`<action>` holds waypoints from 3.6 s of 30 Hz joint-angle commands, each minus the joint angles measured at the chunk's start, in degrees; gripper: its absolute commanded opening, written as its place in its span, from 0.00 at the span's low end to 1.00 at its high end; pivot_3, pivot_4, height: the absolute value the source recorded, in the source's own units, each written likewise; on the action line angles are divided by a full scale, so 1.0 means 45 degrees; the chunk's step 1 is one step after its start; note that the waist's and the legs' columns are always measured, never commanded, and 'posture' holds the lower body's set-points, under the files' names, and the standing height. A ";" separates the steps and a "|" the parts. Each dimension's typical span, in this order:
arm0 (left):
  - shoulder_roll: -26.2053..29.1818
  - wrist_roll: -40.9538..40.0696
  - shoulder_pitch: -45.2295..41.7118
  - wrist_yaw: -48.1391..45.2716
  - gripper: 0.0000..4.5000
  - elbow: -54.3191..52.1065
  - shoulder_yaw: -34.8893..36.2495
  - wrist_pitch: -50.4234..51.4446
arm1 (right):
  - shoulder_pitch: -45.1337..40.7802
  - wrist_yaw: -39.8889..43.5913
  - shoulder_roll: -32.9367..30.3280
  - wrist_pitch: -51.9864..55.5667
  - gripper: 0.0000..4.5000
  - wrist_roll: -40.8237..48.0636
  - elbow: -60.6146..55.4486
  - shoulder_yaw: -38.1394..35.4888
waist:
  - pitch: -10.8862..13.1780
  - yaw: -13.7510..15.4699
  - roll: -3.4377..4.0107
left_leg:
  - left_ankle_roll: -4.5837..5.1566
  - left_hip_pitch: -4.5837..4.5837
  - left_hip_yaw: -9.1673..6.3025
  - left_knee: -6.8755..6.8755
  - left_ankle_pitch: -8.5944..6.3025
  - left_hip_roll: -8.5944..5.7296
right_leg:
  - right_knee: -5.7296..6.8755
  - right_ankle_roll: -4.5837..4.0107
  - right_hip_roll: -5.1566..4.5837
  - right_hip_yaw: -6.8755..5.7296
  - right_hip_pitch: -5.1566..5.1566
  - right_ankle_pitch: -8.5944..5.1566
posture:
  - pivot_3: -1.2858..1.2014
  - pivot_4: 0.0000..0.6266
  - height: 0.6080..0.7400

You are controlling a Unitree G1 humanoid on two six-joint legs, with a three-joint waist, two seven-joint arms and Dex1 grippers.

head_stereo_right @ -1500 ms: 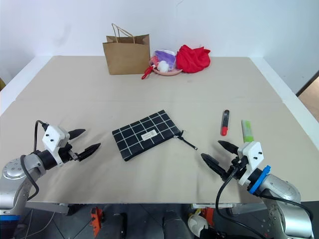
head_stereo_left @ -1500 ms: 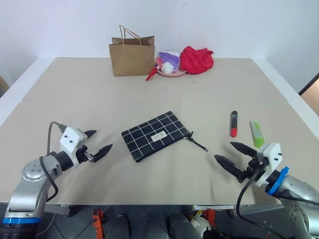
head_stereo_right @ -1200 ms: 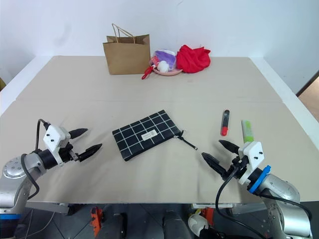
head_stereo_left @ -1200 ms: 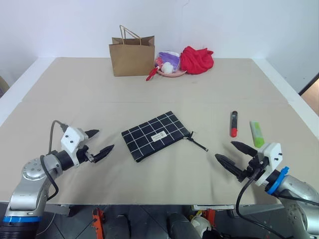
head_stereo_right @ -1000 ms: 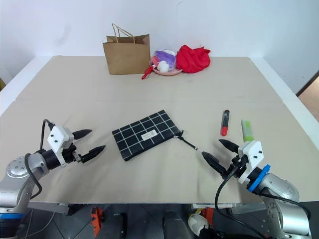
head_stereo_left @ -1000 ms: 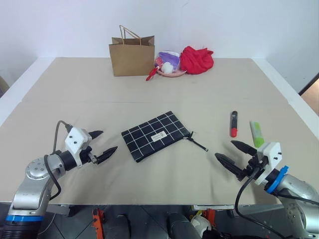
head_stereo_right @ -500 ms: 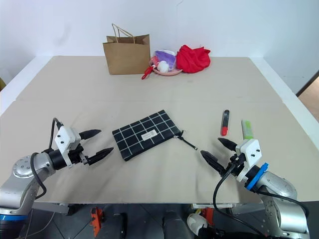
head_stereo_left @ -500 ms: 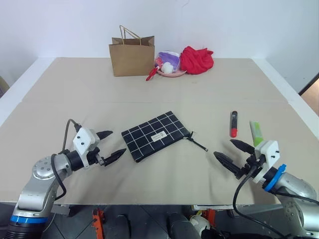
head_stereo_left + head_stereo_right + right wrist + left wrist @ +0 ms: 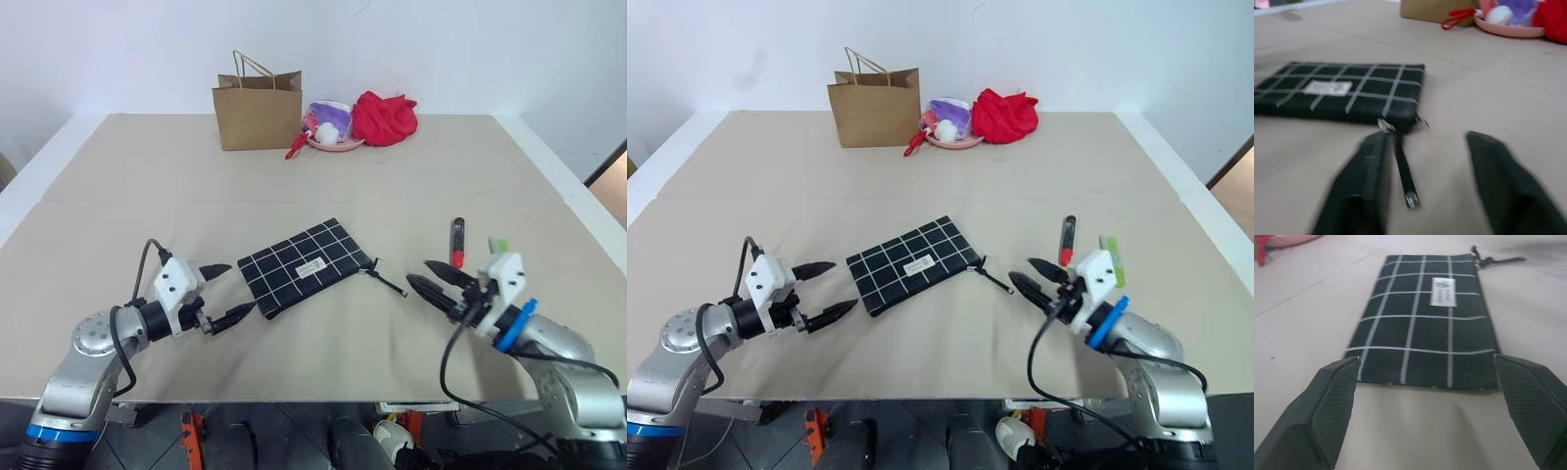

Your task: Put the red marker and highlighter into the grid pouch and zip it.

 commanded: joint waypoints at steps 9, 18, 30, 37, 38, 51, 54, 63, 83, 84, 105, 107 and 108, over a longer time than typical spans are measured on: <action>0.0104 0.0259 -0.0138 -0.0283 1.00 -0.0446 -0.0300 -0.0667 | -0.3884 -0.2536 0.2322 0.1681 0.01 -0.1930 0.1610 0.2782 | 0.0000 0.0064 0.0000 | -0.0002 -0.0020 -0.0003 -0.0002 -0.0002 -0.0003 | 0.0023 0.0056 -0.0001 -0.0005 -0.0012 0.0009 | 0.52 0.24 1.00; 0.0101 0.0342 0.0027 -0.0267 1.00 -0.0582 -0.0324 -0.0786 | -0.3897 -0.3142 0.2400 0.1174 0.01 -0.3419 0.2643 0.2965 | 0.0001 0.0037 0.0001 | 0.0006 -0.0034 -0.0005 -0.0005 -0.0011 -0.0001 | 0.0036 0.0049 0.0000 -0.0014 -0.0036 0.0003 | 0.52 0.24 1.00; 0.0124 0.0558 -0.0221 -0.0317 1.00 -0.0355 -0.0335 -0.1062 | -0.3415 -0.3176 0.2614 0.1628 0.01 -0.3819 0.2317 0.3216 | -0.0003 0.0024 -0.0003 | 0.0007 -0.0011 -0.0004 -0.0003 -0.0010 0.0002 | 0.0043 0.0054 0.0001 -0.0017 -0.0022 0.0006 | 0.52 0.24 1.00; 0.0841 0.2140 -0.0301 -0.0976 1.00 0.0997 -0.0658 -0.3830 | -0.2969 -0.3473 0.2748 0.1645 0.01 -0.3802 0.1831 0.3027 | -0.0004 0.0033 -0.0003 | 0.0007 -0.0011 -0.0005 -0.0004 -0.0010 0.0002 | 0.0043 0.0046 0.0000 -0.0018 -0.0023 0.0000 | 0.52 0.24 1.00; 0.0965 0.2401 -0.0447 -0.1036 1.00 0.1333 -0.0673 -0.4429 | -0.2997 -0.3494 0.2774 0.1660 0.01 -0.3785 0.1837 0.3007 | -0.0004 0.0033 -0.0003 | 0.0007 -0.0007 -0.0005 -0.0003 -0.0010 0.0002 | 0.0043 0.0034 0.0000 -0.0018 -0.0020 -0.0006 | 0.52 0.24 1.00; 0.0820 0.4677 -0.2124 -0.1218 1.00 0.3184 -0.2668 -0.8729 | -0.3083 -0.3624 0.3071 0.1877 0.01 -0.3642 0.1623 0.2896 | -0.0006 0.0026 -0.0005 | 0.0006 -0.0010 -0.0004 -0.0012 -0.0007 0.0006 | 0.0048 0.0045 0.0002 -0.0022 -0.0023 0.0000 | 0.52 0.24 1.00; 0.0735 0.5071 -0.2328 -0.1044 1.00 0.3431 -0.3028 -0.9033 | -0.3098 -0.3701 0.3153 0.1883 0.01 -0.3610 0.1628 0.2854 | -0.0006 0.0025 -0.0005 | 0.0006 -0.0011 -0.0005 -0.0012 -0.0007 0.0007 | 0.0051 0.0047 0.0004 -0.0022 -0.0023 -0.0002 | 0.52 0.24 1.00; 0.0387 0.6996 -0.3337 0.0534 1.00 0.4599 -0.3420 -1.0017 | -0.3182 -0.3770 0.3202 0.1743 0.01 -0.3698 0.1694 0.2903 | -0.0006 0.0025 -0.0003 | 0.0020 -0.0008 -0.0004 -0.0002 0.0002 0.0005 | 0.0051 0.0060 0.0004 -0.0022 -0.0018 0.0020 | 0.52 0.24 1.00; 0.1730 0.6328 -0.3677 0.0293 1.00 0.6214 -0.3491 -1.1119 | -0.3146 -0.3628 0.3272 0.1816 0.01 -0.3626 0.1563 0.2958 | -0.0009 -0.0037 0.0002 | 0.0022 0.0002 -0.0005 -0.0008 0.0004 0.0012 | 0.0062 0.0057 0.0012 -0.0022 -0.0019 0.0019 | 0.52 0.24 1.00; 0.1854 0.6303 -0.3720 0.0249 1.00 0.6359 -0.3499 -1.1271 | -0.3141 -0.3622 0.3282 0.1816 0.01 -0.3623 0.1553 0.2966 | -0.0009 -0.0037 0.0002 | 0.0022 0.0002 -0.0005 -0.0009 0.0004 0.0013 | 0.0063 0.0057 0.0011 -0.0022 -0.0020 0.0018 | 0.52 0.24 1.00; 0.0801 0.8007 -0.5424 0.1565 1.00 0.8632 -0.4208 -1.3255 | -0.2900 -0.3710 0.3276 0.1792 0.01 -0.3621 0.1281 0.2897 | -0.0017 0.0054 0.0016 | 0.0039 0.0007 -0.0005 -0.0004 0.0023 0.0007 | 0.0064 0.0065 0.0012 -0.0022 -0.0006 0.0036 | 0.52 0.24 1.00; 0.0702 0.8088 -0.5557 0.1633 1.00 0.8779 -0.4305 -1.3327 | -0.2885 -0.3722 0.3276 0.1808 0.01 -0.3616 0.1239 0.2897 | -0.0019 0.0054 0.0018 | 0.0039 0.0007 -0.0005 -0.0004 0.0023 0.0007 | 0.0064 0.0065 0.0012 -0.0022 -0.0006 0.0036 | 0.52 0.24 1.00; 0.0689 0.8156 -0.5621 0.1661 1.00 0.8854 -0.4369 -1.3414 | -0.2887 -0.3726 0.3276 0.1814 0.01 -0.3614 0.1227 0.2896 | -0.0019 0.0053 0.0018 | 0.0040 0.0007 -0.0005 -0.0004 0.0023 0.0007 | 0.0064 0.0066 0.0011 -0.0021 -0.0006 0.0036 | 0.52 0.24 1.00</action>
